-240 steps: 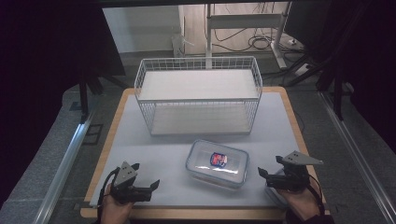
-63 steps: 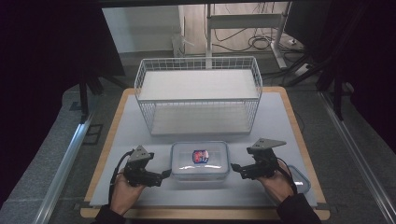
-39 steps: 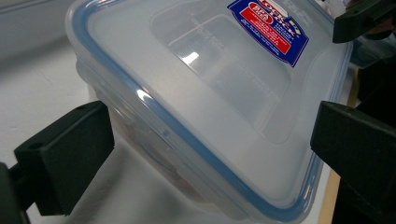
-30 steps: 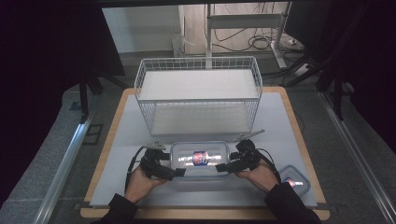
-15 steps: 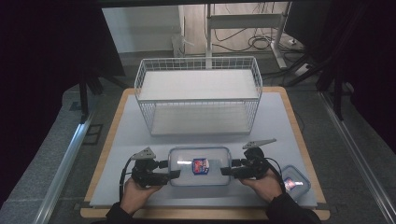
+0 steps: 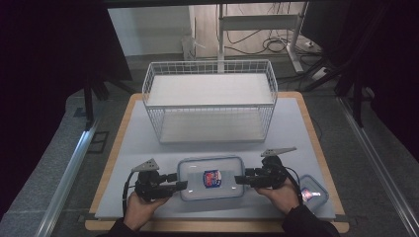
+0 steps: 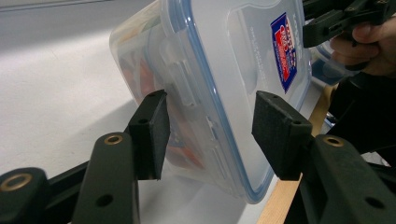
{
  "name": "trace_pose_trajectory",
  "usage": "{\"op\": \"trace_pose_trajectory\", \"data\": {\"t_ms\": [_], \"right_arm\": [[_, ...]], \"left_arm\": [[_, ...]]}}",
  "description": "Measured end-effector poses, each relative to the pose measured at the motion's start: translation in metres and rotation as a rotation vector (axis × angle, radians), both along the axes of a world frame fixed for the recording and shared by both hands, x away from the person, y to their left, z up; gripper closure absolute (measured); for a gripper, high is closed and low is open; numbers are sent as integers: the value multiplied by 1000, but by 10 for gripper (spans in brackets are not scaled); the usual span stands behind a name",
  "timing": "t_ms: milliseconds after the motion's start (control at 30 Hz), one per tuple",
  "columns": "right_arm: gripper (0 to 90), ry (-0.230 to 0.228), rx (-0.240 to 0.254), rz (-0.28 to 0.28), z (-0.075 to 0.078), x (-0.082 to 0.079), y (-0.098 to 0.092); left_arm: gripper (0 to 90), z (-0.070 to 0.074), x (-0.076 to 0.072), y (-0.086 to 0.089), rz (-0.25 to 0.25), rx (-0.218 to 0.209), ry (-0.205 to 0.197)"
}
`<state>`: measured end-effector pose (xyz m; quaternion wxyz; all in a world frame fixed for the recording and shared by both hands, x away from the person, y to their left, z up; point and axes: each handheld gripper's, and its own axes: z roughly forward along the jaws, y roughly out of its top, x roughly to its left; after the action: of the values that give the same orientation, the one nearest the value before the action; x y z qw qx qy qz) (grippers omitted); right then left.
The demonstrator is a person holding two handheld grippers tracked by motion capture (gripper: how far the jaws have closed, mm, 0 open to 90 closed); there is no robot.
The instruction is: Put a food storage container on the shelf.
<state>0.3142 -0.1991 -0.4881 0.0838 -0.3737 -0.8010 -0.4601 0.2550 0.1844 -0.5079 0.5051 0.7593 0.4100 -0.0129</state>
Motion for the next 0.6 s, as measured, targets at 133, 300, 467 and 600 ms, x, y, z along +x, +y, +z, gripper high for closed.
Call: {"op": "trace_pose_trajectory", "data": {"t_ms": [133, 300, 467, 600], "right_arm": [[462, 21, 2, -12, 0, 0, 0], [472, 41, 11, -32, 0, -2, 0], [477, 50, 23, -56, 0, -4, 0], [485, 46, 37, -84, -1, -7, -1]], "left_arm": [[471, -1, 1, 1, 0, -7, 3], [492, -2, 2, 2, 19, -45, 39], [505, -2, 4, 3, 42, -78, 71], [512, -2, 5, 2, 66, -93, 75]]}}
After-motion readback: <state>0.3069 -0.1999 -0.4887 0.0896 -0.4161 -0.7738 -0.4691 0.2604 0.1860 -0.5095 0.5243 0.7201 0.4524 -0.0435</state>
